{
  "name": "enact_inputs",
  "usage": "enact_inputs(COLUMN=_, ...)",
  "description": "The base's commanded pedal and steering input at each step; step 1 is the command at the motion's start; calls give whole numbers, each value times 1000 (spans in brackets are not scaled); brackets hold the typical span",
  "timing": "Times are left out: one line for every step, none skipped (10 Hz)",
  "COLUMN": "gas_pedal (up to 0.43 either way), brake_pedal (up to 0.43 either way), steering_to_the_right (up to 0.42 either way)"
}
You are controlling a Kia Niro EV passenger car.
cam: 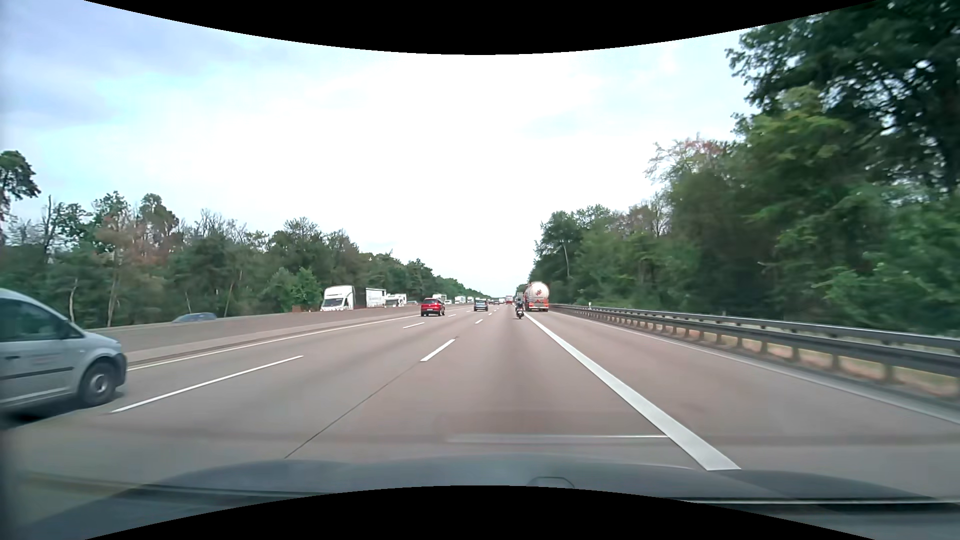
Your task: Follow the waypoints while adhering to traffic rules and regulations
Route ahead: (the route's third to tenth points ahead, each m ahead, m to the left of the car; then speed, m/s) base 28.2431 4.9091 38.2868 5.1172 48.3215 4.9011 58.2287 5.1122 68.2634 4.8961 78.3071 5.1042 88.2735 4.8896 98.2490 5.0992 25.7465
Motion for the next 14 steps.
enact_inputs(gas_pedal=189, brake_pedal=0, steering_to_the_right=-5)
enact_inputs(gas_pedal=189, brake_pedal=0, steering_to_the_right=-5)
enact_inputs(gas_pedal=189, brake_pedal=0, steering_to_the_right=-5)
enact_inputs(gas_pedal=189, brake_pedal=0, steering_to_the_right=-5)
enact_inputs(gas_pedal=189, brake_pedal=0, steering_to_the_right=-5)
enact_inputs(gas_pedal=189, brake_pedal=0, steering_to_the_right=-5)
enact_inputs(gas_pedal=197, brake_pedal=0, steering_to_the_right=-5)
enact_inputs(gas_pedal=197, brake_pedal=0, steering_to_the_right=-5)
enact_inputs(gas_pedal=209, brake_pedal=0, steering_to_the_right=-5)
enact_inputs(gas_pedal=220, brake_pedal=0, steering_to_the_right=-5)
enact_inputs(gas_pedal=220, brake_pedal=0, steering_to_the_right=-5)
enact_inputs(gas_pedal=220, brake_pedal=0, steering_to_the_right=-4)
enact_inputs(gas_pedal=220, brake_pedal=0, steering_to_the_right=-3)
enact_inputs(gas_pedal=220, brake_pedal=0, steering_to_the_right=-3)
